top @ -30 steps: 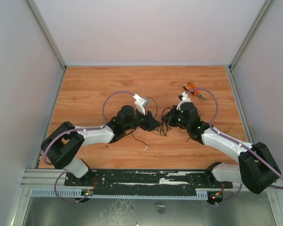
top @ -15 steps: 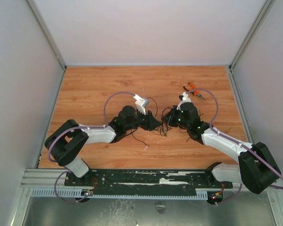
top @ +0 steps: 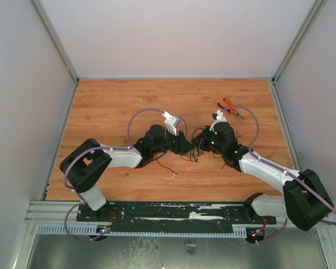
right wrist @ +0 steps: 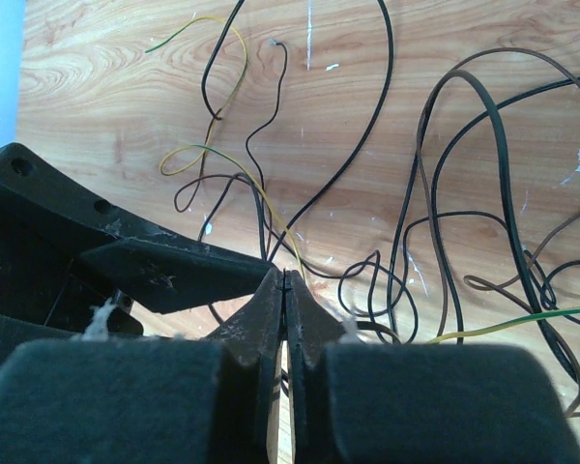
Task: Zip-tie the wires
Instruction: Tie the cable at the center of the board.
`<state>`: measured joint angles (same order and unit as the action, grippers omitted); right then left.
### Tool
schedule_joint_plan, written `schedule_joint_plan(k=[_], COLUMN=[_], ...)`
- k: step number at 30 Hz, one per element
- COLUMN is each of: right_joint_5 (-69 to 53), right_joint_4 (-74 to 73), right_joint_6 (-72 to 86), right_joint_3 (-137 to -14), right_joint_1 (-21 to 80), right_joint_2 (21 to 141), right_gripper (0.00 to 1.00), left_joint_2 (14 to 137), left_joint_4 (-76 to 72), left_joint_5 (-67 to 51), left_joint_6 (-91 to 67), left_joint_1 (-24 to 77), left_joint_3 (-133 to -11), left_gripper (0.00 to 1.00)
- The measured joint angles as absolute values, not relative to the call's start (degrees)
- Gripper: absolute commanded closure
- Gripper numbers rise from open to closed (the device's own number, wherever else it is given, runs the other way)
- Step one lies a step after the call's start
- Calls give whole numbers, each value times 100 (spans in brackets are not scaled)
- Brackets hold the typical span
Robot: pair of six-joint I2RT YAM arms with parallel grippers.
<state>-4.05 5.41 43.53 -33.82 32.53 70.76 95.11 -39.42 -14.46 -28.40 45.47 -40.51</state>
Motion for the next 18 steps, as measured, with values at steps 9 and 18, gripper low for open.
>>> schedule_joint_plan(k=[9,18], right_joint_5=[-375,-353], right_joint_4=[541,537], right_joint_6=[4442,4523], right_joint_3=[-3382,-3382], right_joint_1=[3284,3286], right_joint_2=[7078,7083], right_gripper=[100,100], left_joint_2=[9653,9677], left_joint_4=[-3951,-3981], left_joint_5=[-1413,-1269], left_joint_6=[-2851,-2849], left_joint_1=[4648,4676], left_joint_3=[-4134,-4141], left_gripper=[64,80])
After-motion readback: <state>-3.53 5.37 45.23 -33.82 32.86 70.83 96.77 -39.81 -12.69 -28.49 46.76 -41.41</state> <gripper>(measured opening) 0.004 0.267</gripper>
